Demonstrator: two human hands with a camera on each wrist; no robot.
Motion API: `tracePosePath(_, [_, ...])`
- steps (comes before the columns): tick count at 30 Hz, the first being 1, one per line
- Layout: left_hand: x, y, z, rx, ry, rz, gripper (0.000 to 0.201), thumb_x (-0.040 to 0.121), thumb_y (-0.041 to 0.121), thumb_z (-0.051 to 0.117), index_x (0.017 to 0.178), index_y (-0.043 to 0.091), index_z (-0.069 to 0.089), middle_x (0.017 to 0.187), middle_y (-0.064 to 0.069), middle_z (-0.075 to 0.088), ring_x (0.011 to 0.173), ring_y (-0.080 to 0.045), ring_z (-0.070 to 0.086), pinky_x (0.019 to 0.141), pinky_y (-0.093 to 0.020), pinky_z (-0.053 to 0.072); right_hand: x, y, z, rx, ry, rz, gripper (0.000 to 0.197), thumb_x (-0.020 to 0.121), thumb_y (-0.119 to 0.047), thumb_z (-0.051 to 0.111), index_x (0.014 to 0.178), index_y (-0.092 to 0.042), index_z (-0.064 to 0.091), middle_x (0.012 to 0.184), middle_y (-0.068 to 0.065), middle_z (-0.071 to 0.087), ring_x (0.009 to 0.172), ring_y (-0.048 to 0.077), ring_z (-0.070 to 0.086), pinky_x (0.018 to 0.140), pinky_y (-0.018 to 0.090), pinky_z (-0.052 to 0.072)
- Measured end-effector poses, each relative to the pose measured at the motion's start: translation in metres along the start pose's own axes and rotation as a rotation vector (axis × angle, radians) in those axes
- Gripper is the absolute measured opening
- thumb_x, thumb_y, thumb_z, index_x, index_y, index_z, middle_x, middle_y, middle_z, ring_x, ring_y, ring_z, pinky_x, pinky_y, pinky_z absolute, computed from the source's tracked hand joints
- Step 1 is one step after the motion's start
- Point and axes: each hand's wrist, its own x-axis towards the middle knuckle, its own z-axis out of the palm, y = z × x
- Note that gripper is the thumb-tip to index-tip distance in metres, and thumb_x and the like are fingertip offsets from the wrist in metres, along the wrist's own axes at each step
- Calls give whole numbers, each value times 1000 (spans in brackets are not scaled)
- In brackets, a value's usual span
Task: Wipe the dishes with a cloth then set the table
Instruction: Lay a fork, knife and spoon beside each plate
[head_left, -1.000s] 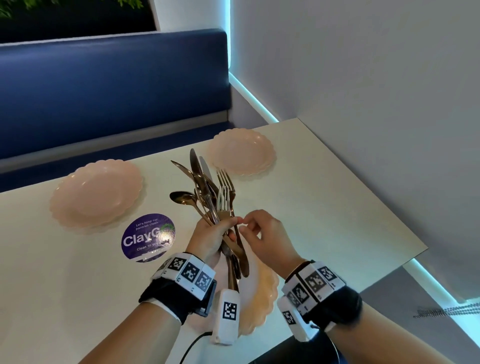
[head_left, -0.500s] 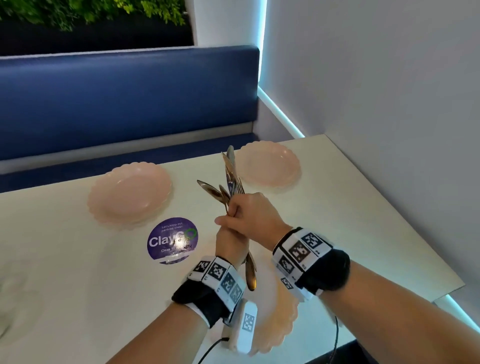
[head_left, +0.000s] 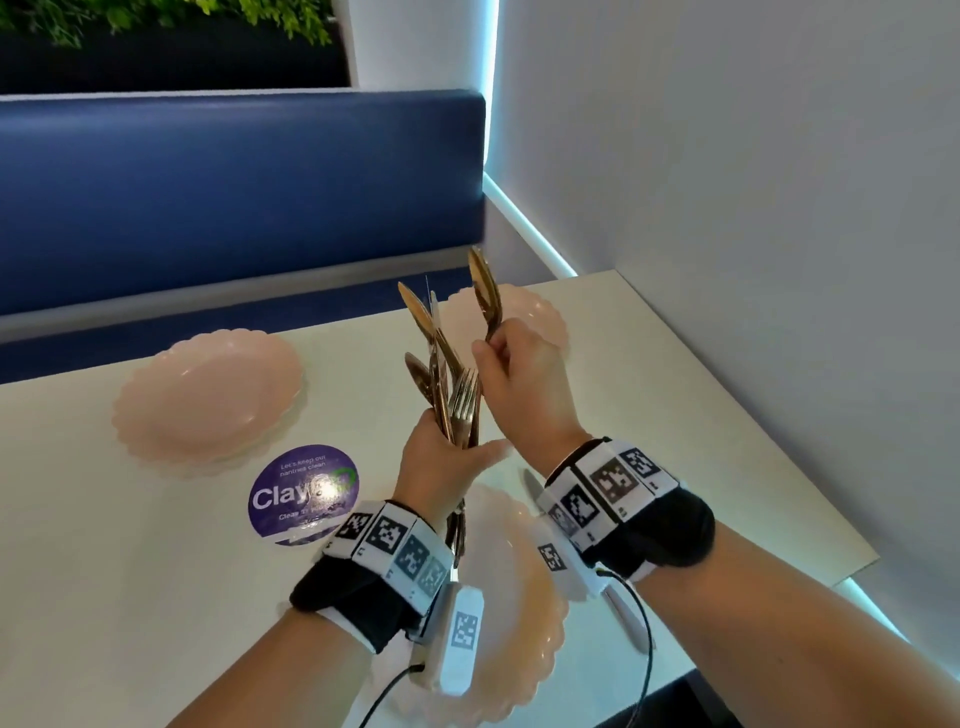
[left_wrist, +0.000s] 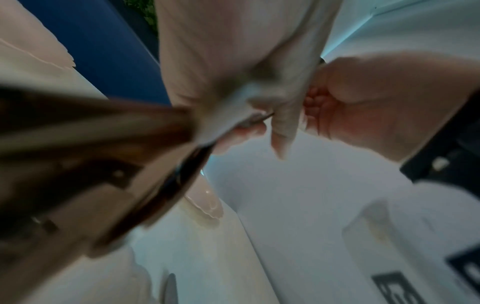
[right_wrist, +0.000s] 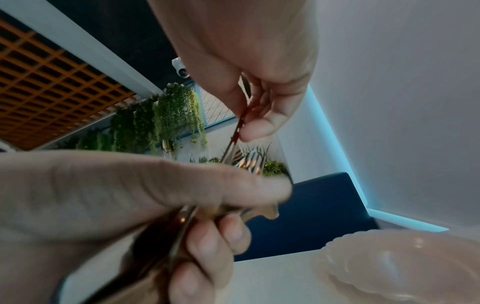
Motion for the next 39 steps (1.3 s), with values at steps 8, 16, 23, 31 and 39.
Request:
tracePosePath(8, [-9, 2, 19, -270, -77, -40, 23, 88, 30, 60, 78, 14, 46, 57, 0, 46, 41, -10, 41, 46, -26, 37, 18, 48, -66, 256, 140, 264, 18, 96, -16, 47, 80, -11, 51, 81, 13, 62, 67, 19, 56, 57, 24, 46])
tracePosePath(16, [-5, -19, 6, -283, -26, -59, 17, 93, 16, 53, 77, 14, 48, 61, -1, 44, 41, -8, 39, 49, -28, 35, -66, 184, -50, -293, -426, 551, 13, 89, -16, 58, 85, -6, 65, 79, 4, 61, 78, 19, 55, 69, 23, 39])
tracePosePath(23, [-8, -26, 6, -355, -21, -106, 17, 95, 13, 49, 78, 14, 49, 60, 1, 48, 39, -7, 40, 52, -29, 32, -89, 201, -26, -318, -413, 604, 15, 90, -15, 54, 82, -7, 64, 84, 8, 61, 79, 20, 55, 72, 29, 44])
tracePosePath(31, [-17, -28, -2, -431, -40, -154, 14, 90, 3, 54, 79, 11, 50, 59, 0, 46, 39, -6, 41, 48, -25, 36, -88, 203, -18, -451, -331, 589, 15, 88, -20, 56, 86, -9, 67, 87, 7, 63, 78, 18, 54, 71, 25, 44])
tracePosePath(39, [-29, -28, -18, -553, -57, -179, 16, 92, -2, 47, 79, 7, 49, 64, -6, 47, 42, -9, 42, 47, -24, 37, -73, 169, -19, -473, -261, 443, 20, 91, -28, 52, 91, -11, 62, 92, 5, 60, 85, 25, 59, 67, 28, 43])
